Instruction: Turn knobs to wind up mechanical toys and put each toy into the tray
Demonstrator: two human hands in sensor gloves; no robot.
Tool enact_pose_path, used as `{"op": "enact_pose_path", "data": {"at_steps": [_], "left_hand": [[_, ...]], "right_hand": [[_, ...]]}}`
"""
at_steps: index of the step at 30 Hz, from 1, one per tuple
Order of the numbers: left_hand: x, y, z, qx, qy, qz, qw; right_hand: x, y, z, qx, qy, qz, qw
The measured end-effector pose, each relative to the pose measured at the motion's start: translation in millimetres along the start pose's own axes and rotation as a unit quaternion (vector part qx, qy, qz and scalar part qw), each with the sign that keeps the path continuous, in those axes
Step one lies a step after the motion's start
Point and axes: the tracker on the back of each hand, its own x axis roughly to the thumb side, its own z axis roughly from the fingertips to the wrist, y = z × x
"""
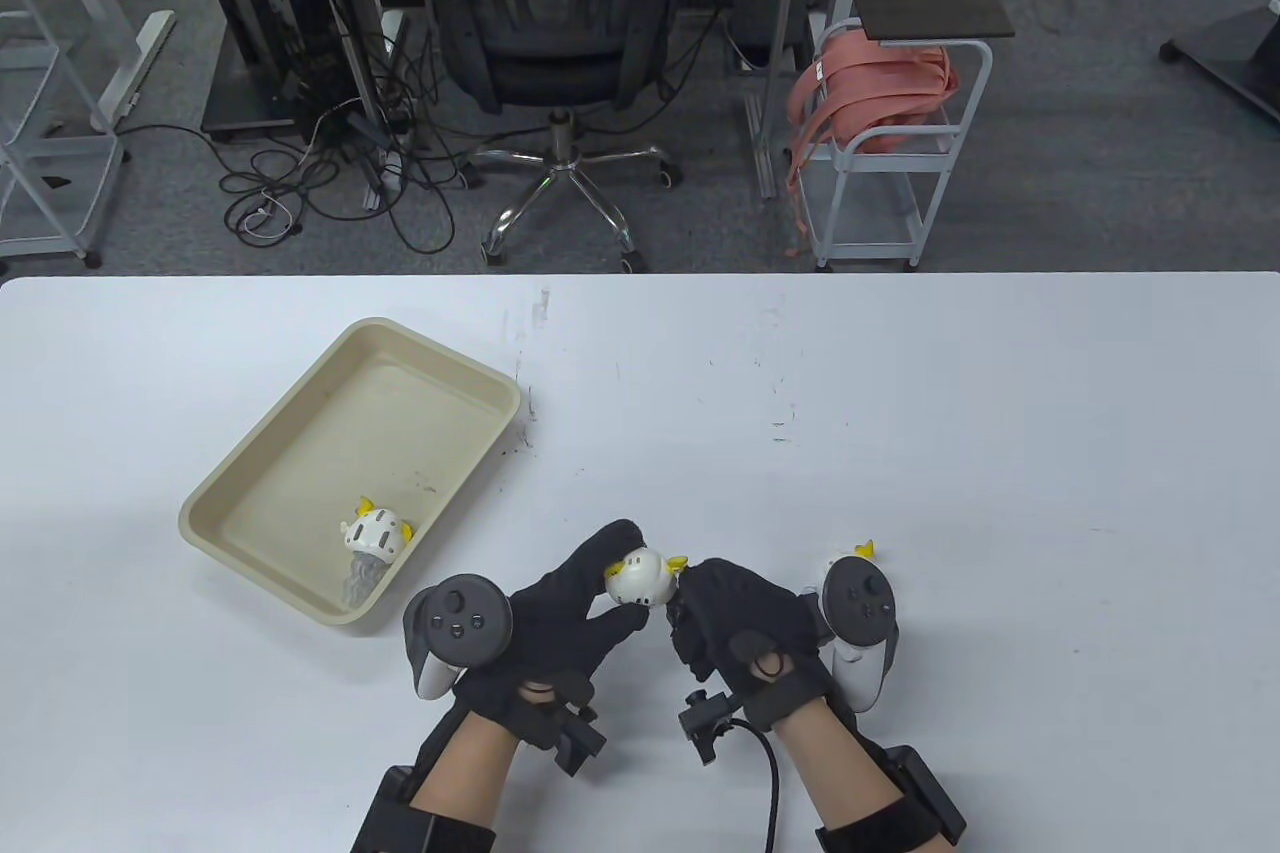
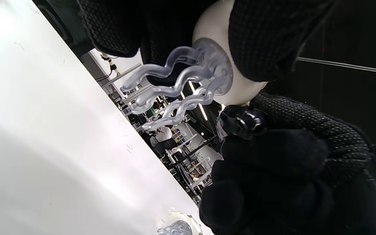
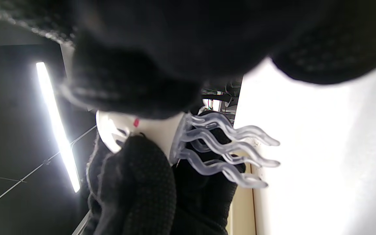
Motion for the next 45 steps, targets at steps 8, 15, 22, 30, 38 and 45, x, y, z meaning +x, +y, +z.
{"op": "enact_pose_path", "data": {"at_steps": [8,15,22,30,38,45], "left_hand": [[-2,2,0,0.013,0.016,0.004,1.0],[-6,4,0,0.022,0.035,0.032,0.999],[-12,2,0,0.009,0.053,0.102,0.993],[-8,-1,-1,-0.009,0.028,0.083,0.996],[-2,-1,-1,-0.018,0.005,0.064,0.998],[-3,0,-1,-0.015,0.0,0.056,0.998]], "right_hand": [[10,3,4,-0.03,-0.047,0.062,0.997],[17,10,6,-0.001,-0.094,0.091,0.991],[26,13,9,-0.006,-0.155,0.178,0.972],[18,3,5,-0.02,-0.116,0.12,0.986],[4,-3,1,0.0,-0.016,0.0,1.0],[3,-2,1,0.002,-0.008,-0.006,1.0]]}}
